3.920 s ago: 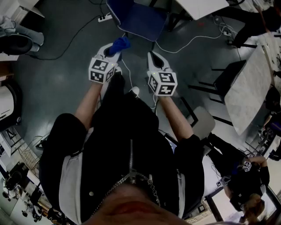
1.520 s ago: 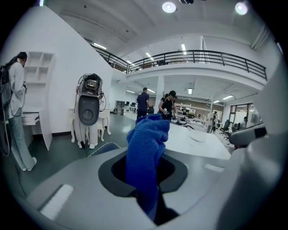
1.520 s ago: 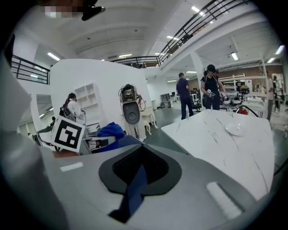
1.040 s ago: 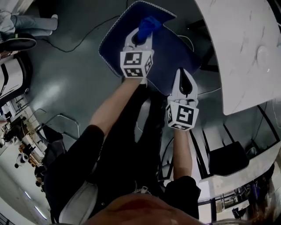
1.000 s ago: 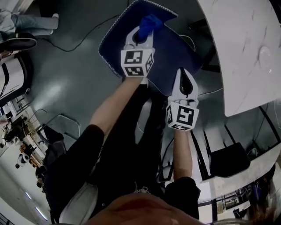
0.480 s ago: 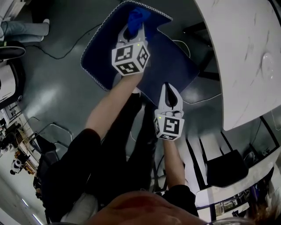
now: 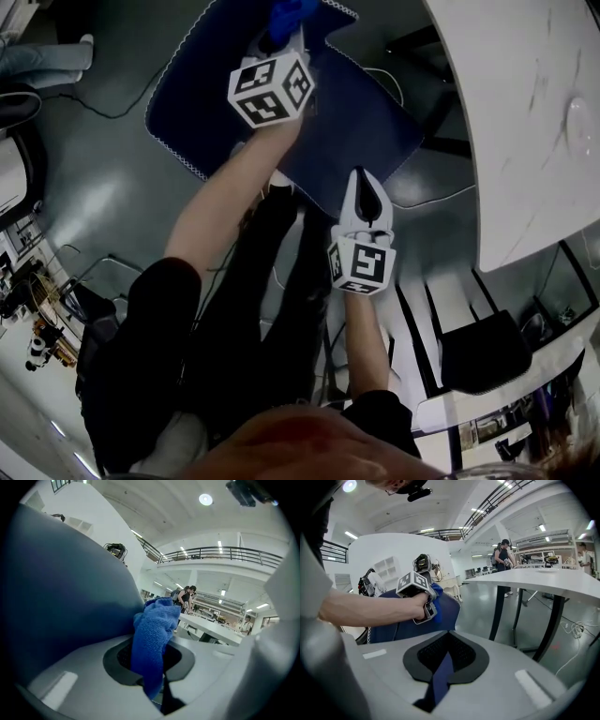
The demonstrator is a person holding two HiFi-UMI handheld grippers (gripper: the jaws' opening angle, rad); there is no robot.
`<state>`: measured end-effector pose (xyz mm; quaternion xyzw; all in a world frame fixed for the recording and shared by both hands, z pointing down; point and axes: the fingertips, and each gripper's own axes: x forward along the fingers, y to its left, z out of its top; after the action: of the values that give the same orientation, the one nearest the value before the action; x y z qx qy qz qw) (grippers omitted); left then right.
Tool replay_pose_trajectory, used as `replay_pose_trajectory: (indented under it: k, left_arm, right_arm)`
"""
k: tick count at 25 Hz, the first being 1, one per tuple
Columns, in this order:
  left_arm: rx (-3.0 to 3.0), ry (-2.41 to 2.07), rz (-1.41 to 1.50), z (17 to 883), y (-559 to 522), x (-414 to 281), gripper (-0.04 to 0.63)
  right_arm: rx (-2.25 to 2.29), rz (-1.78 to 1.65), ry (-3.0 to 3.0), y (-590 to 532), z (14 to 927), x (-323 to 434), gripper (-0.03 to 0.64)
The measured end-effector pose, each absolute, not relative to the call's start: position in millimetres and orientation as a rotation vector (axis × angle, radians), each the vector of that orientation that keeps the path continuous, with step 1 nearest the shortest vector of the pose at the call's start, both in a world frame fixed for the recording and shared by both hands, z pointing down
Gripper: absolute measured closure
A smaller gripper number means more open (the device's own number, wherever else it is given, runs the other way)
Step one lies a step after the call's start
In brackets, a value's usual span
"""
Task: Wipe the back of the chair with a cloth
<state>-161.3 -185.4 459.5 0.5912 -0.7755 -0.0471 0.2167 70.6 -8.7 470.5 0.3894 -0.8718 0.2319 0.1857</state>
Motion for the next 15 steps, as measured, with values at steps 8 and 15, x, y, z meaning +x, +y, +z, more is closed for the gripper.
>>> replay_pose_trajectory:
  k: [8,15]
  left_arm:
    - [1.641,-2.111,-0.068,487.6,-192.3,-142.5,0.545]
    - [1.644,-2.077,-0.028,515.0,-196.9,-131.9,0.545]
  right_arm:
    - [1.164,0.671,-2.431,-14.8,473.6,93.2,0.614]
    - [1.211,0.707,-2.414,-17.4,481.0,104.3,0.614]
